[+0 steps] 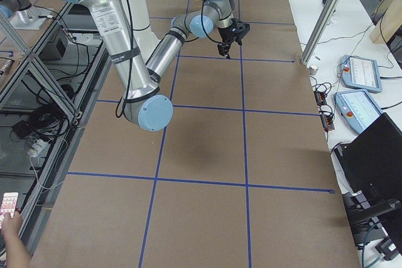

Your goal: Hang towel on rack

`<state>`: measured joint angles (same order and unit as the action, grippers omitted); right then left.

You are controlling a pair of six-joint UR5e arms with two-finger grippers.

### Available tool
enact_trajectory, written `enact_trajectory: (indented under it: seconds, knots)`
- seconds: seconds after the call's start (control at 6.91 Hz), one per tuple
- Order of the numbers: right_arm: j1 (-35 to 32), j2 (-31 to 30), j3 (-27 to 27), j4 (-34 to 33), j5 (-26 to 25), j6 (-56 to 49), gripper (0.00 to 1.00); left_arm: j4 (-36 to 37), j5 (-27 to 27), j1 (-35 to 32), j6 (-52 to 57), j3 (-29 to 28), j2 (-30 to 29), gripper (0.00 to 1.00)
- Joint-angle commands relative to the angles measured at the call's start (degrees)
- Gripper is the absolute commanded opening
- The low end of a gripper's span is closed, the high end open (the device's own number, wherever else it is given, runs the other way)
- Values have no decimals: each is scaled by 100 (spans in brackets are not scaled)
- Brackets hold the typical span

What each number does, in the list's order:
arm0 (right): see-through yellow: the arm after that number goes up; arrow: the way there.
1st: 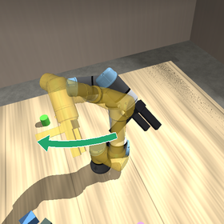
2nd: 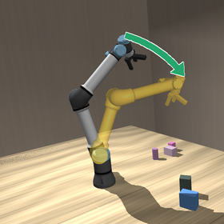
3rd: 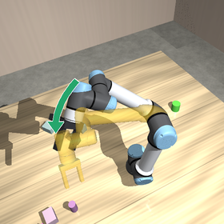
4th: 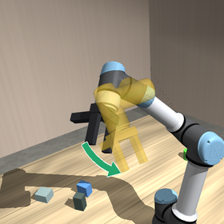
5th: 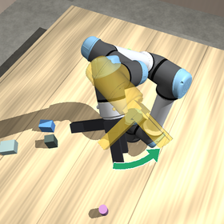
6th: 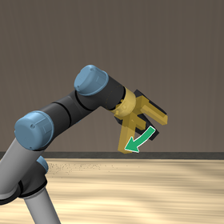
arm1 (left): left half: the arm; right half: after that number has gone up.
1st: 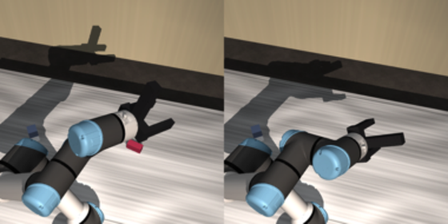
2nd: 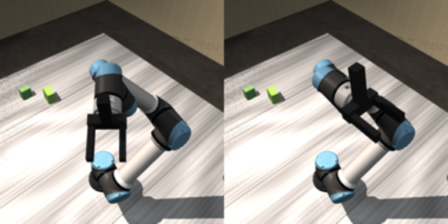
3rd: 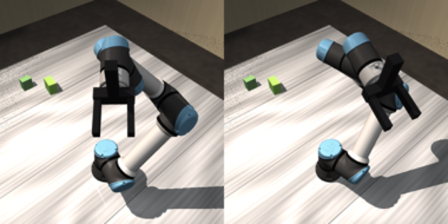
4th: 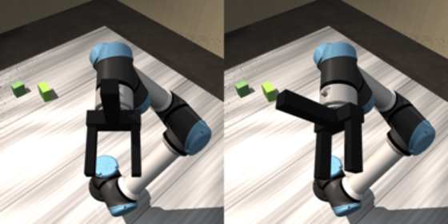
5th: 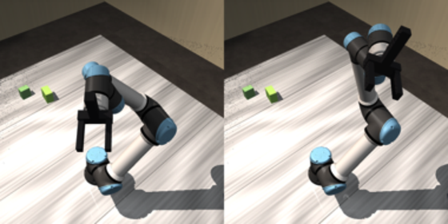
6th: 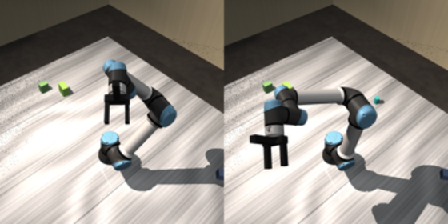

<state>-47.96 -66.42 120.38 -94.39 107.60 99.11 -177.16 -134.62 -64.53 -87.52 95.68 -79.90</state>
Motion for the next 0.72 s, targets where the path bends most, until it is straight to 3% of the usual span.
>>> enact_trajectory:
  seconds: [0.0,0.14,0.29,0.43,0.58]
  knots:
    - [-3,-3,3,9,-2,3,100,-38,-29,-77,16,-189,18,0]
    - [-3,-12,-14,9,-2,-5,100,-29,-29,-77,16,-225,10,0]
    - [-11,-12,-14,0,-2,-32,100,-29,-3,-68,7,-234,18,77]
    - [-38,-12,-6,0,-2,-58,100,-38,32,-68,-2,-234,18,98]
    - [-64,-20,3,0,16,-93,100,-38,42,-86,-2,-269,45,98]
